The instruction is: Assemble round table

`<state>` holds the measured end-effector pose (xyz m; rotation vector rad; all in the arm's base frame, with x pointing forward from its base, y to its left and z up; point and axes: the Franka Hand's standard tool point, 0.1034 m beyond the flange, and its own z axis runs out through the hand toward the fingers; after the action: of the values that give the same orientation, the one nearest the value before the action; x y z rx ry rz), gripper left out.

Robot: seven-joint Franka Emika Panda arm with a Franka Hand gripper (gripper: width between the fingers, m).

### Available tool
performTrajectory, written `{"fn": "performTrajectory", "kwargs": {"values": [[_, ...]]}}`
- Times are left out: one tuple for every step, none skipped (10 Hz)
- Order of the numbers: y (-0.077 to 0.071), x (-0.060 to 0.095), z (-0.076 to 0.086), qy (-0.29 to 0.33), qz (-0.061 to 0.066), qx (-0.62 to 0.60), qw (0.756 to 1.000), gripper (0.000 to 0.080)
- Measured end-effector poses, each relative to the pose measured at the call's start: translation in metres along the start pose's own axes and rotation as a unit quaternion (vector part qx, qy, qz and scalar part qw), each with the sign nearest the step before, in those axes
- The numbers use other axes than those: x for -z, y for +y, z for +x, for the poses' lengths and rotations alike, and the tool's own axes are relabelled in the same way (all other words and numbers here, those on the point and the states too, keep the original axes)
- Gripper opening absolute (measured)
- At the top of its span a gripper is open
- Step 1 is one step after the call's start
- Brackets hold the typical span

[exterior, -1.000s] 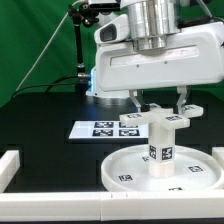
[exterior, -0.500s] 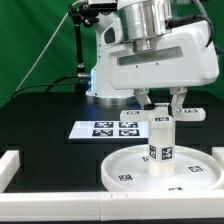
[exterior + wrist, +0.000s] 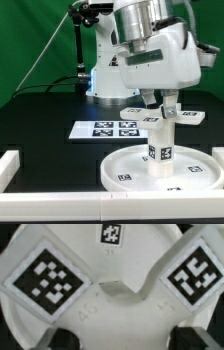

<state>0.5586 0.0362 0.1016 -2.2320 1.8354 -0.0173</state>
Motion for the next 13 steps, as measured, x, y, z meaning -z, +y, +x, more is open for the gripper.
{"fn": "performTrajectory", "kwargs": {"values": [[0.000, 0.000, -0.001, -0.002, 0.003, -0.047, 0.999, 0.0442], [-0.001, 0.000, -0.002, -0.001, 0.007, -0.080, 0.997, 0.0442], [-0.001, 0.000, -0.002, -0.001, 0.015, -0.124, 0.992, 0.0442], [-0.002, 0.000, -0.002, -0.001, 0.016, -0.125, 0.992, 0.0442], [-0.002, 0.000, -0.002, -0.002, 0.016, -0.120, 0.993, 0.0442], [-0.002, 0.005, -0.006, -0.008, 0.011, -0.114, 0.993, 0.0534], [-0.006, 0.016, -0.011, -0.015, 0.010, -0.110, 0.994, 0.0614], [-0.008, 0.024, -0.015, -0.021, 0.009, -0.107, 0.994, 0.0639], [-0.010, 0.027, -0.016, -0.022, 0.012, -0.105, 0.994, 0.0639], [-0.009, 0.025, -0.016, -0.022, 0.011, -0.096, 0.995, 0.0648], [-0.009, 0.025, -0.016, -0.022, 0.010, -0.087, 0.996, 0.0648], [-0.009, 0.025, -0.016, -0.021, 0.010, -0.078, 0.997, 0.0649], [-0.009, 0.024, -0.017, -0.020, 0.010, -0.030, 0.999, 0.0649]]}}
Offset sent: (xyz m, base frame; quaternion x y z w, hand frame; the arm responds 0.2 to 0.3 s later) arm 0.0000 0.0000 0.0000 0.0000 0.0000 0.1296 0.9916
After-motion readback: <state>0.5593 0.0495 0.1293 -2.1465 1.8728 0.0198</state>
